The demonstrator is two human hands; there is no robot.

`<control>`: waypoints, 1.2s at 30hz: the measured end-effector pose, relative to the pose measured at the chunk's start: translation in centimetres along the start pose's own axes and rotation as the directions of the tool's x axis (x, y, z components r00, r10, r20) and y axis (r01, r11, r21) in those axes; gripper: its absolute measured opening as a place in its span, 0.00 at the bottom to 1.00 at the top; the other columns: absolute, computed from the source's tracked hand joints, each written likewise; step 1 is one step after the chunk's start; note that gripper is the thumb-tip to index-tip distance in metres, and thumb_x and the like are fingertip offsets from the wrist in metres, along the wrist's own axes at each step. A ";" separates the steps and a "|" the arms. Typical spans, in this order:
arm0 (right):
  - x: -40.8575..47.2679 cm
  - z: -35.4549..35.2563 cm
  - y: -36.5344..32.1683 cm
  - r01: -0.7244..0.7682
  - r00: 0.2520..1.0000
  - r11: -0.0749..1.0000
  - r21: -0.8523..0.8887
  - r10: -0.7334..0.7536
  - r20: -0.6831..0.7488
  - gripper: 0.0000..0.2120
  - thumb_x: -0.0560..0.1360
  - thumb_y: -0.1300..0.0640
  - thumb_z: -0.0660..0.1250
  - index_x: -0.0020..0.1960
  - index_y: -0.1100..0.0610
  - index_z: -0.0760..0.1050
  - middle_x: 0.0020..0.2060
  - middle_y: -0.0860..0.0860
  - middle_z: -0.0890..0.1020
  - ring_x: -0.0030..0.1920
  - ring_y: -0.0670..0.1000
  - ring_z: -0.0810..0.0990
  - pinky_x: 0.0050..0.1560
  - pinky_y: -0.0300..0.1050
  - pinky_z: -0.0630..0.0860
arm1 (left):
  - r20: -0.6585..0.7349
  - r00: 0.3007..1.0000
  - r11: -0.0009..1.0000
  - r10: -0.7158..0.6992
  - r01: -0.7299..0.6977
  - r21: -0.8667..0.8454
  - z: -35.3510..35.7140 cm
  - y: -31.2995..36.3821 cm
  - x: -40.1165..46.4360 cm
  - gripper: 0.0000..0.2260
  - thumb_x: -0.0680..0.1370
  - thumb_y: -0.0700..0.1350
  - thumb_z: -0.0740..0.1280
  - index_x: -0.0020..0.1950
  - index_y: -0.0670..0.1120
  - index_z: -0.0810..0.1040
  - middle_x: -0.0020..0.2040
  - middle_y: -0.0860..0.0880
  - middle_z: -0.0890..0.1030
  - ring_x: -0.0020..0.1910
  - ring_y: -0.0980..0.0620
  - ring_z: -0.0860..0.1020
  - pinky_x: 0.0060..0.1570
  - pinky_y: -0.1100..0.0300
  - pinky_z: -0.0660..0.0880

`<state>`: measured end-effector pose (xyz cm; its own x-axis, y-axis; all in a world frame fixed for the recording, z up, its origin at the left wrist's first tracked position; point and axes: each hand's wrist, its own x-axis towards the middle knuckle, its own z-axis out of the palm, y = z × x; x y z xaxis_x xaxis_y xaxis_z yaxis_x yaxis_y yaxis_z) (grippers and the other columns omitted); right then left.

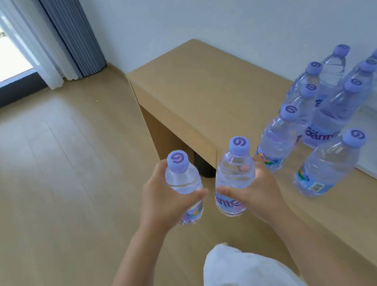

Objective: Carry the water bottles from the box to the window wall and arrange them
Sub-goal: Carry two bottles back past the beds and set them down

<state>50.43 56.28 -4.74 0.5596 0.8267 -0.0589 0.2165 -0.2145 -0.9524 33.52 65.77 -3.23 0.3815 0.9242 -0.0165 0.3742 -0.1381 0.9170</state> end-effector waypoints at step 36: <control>29.4 -0.9 0.3 -0.213 0.226 0.942 0.260 0.307 -0.925 0.31 0.62 0.59 0.78 0.47 0.29 0.66 0.45 0.40 0.78 0.44 0.40 0.78 0.40 0.32 0.75 | 0.858 0.455 0.953 0.236 -0.281 -0.114 29.2 12.5 41.7 0.23 0.61 0.41 0.79 0.49 0.50 0.71 0.42 0.57 0.77 0.37 0.64 0.76 0.33 0.73 0.71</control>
<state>67.68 80.09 -6.53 0.9325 -0.3599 -0.0290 -0.1237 -0.2429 -0.9621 78.76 92.16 -4.07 0.9877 0.0823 -0.1329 0.1535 -0.3506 0.9239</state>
